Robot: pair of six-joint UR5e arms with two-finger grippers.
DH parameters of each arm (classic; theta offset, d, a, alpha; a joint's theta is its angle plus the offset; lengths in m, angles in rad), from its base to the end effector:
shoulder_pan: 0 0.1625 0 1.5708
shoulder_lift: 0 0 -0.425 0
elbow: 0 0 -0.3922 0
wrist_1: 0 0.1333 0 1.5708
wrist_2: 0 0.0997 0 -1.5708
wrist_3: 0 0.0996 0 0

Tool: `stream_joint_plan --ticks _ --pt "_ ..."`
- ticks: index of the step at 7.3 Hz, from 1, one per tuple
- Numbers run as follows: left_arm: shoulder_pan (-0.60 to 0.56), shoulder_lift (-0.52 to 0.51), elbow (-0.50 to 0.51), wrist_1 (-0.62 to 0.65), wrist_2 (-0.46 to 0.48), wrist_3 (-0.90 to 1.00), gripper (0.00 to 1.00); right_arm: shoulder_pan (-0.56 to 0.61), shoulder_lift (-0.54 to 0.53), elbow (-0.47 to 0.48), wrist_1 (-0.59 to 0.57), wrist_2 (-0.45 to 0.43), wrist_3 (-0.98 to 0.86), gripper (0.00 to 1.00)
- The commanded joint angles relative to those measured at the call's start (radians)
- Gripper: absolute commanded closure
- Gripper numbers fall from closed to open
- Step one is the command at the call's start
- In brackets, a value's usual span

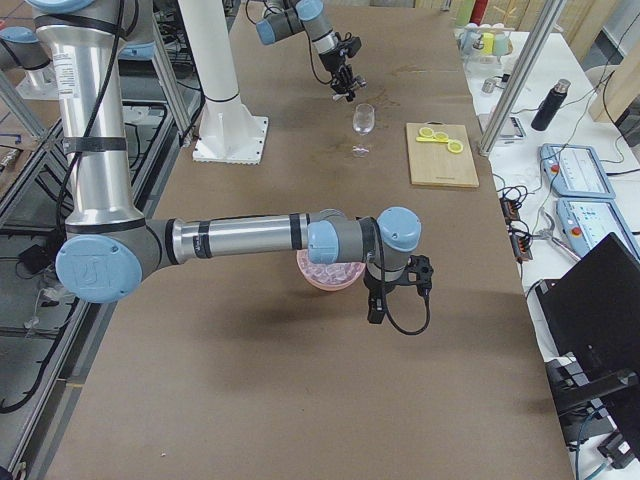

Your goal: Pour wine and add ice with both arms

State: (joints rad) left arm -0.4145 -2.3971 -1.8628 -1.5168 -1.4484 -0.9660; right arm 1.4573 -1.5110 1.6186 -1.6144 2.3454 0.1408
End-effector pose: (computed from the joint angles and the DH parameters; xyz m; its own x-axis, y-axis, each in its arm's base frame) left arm 0.5079 -0.3824 0.0585 0.6481 0.3314 -0.6857 0.1567 0.8230 0.5459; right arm 0.0044 -0.5232 0.6093 0.7139 0.0150 0.7001 0.0130 0.9993 -0.0346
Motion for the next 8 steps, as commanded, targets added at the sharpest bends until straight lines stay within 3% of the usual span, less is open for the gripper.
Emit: stream_joint_plan --ticks 1,6,8 --pt "-0.027 -0.04 0.001 0.076 -0.086 0.004 1.0 0.0 0.0 -0.008 0.001 0.0 -0.001 0.0" --pt "-0.046 -0.071 0.007 0.202 -0.15 0.079 1.0 0.0 0.006 -0.022 0.001 0.0 -0.001 0.0" --pt "-0.067 -0.108 0.057 0.219 -0.18 0.081 1.0 0.0 0.006 -0.022 0.001 0.0 -0.001 0.0"
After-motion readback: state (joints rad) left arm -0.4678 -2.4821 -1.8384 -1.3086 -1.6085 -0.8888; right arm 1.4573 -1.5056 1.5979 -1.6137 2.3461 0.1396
